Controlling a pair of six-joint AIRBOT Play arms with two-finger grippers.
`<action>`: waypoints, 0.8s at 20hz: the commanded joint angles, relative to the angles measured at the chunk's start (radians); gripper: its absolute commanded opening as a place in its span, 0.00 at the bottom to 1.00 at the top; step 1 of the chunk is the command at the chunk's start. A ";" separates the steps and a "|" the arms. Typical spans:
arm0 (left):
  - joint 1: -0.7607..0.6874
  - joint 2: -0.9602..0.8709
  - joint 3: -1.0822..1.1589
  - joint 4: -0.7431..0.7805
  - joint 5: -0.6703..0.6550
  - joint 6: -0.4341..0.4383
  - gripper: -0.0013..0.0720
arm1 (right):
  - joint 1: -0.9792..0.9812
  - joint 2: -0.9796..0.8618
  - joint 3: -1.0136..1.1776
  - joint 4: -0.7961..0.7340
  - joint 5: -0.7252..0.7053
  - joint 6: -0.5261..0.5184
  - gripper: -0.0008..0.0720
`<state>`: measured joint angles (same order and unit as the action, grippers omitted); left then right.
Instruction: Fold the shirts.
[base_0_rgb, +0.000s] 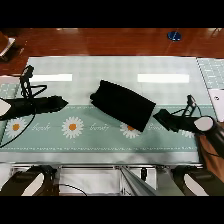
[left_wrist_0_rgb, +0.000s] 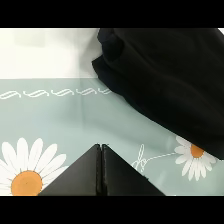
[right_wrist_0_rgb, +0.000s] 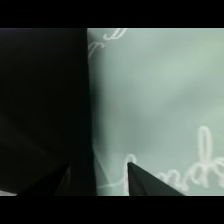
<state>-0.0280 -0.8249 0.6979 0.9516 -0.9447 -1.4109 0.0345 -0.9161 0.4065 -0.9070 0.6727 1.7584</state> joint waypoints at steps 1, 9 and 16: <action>0.000 -0.014 0.000 -0.003 0.004 0.000 0.04 | -0.003 -0.194 0.051 0.213 0.004 -0.214 0.58; 0.000 -0.024 0.000 -0.003 0.026 0.000 0.04 | 0.073 -0.535 0.361 0.404 0.240 -0.523 0.03; 0.000 -0.031 -0.001 -0.003 0.029 0.000 0.04 | 0.050 -0.423 0.833 0.246 0.434 -0.468 0.04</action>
<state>-0.0280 -0.8516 0.6975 0.9485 -0.9199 -1.4109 0.0982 -1.3796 1.0466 -0.5850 1.0111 1.2613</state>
